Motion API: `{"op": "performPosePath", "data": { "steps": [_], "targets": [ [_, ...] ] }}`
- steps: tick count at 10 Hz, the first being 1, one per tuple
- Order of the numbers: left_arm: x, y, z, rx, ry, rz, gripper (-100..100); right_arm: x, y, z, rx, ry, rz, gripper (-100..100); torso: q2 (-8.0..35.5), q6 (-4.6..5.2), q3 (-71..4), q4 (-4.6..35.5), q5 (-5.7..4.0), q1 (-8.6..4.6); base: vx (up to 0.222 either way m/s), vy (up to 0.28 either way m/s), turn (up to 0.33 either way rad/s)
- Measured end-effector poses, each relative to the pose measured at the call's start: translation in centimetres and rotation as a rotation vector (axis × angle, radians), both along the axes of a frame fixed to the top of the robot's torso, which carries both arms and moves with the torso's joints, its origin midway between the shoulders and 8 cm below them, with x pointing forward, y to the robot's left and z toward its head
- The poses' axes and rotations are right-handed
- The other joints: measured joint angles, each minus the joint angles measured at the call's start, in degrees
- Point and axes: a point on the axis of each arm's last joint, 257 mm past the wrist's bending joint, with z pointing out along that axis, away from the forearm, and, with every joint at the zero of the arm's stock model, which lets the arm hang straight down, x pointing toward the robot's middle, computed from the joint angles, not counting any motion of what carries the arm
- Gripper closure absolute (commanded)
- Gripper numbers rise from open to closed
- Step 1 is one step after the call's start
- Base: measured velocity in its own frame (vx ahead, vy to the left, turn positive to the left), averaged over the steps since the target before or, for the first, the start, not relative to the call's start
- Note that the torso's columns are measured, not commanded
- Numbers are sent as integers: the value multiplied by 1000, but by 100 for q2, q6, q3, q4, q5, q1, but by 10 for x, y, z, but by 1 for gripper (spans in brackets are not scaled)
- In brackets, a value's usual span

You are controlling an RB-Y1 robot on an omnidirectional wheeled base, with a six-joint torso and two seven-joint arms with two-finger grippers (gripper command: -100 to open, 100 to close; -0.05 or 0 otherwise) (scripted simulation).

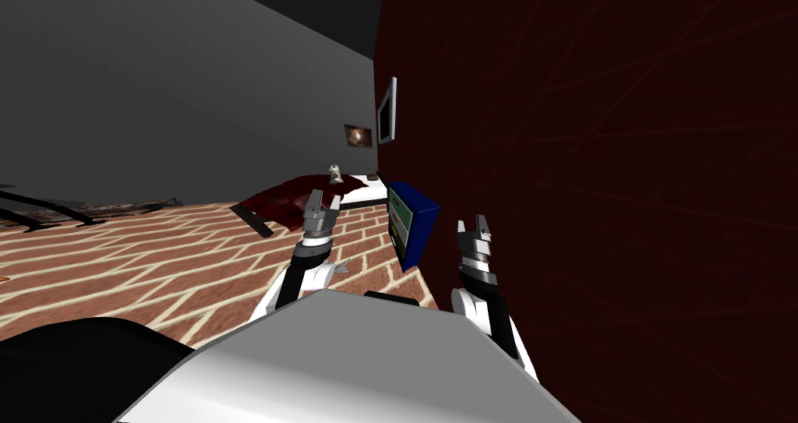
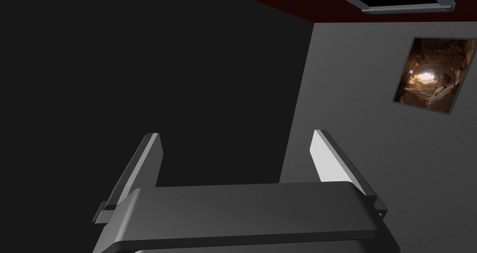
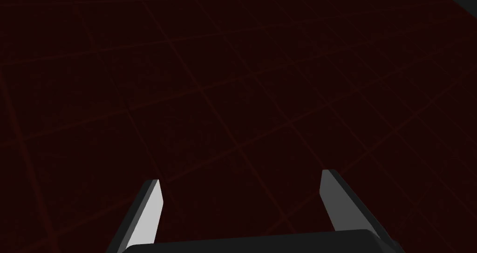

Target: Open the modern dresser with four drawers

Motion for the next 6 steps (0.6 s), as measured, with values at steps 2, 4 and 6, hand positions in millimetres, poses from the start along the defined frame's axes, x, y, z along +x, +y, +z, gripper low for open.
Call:
{"op": "performPosePath", "data": {
  "steps": [2, 4, 6],
  "targets": [
    [0, 0, 0, 0, 0, 0, 0, 0, 0, 0, 0, 0, 0, 0, 597, 0, -1200, 600, 0, 0, 0, 0, 0],
    [0, 0, 0, 0, 0, 0, 0, 0, 0, 0, 0, 0, 0, 0, 1422, 0, -2850, 1424, 0, 0, 0, 0, 0],
    [0, 0, 0, 0, 0, 0, 0, 0, 0, 0, 0, 0, 0, 0, 2269, 0, -4536, 2268, 0, 0, 0, 0, 0]
  ]
}}
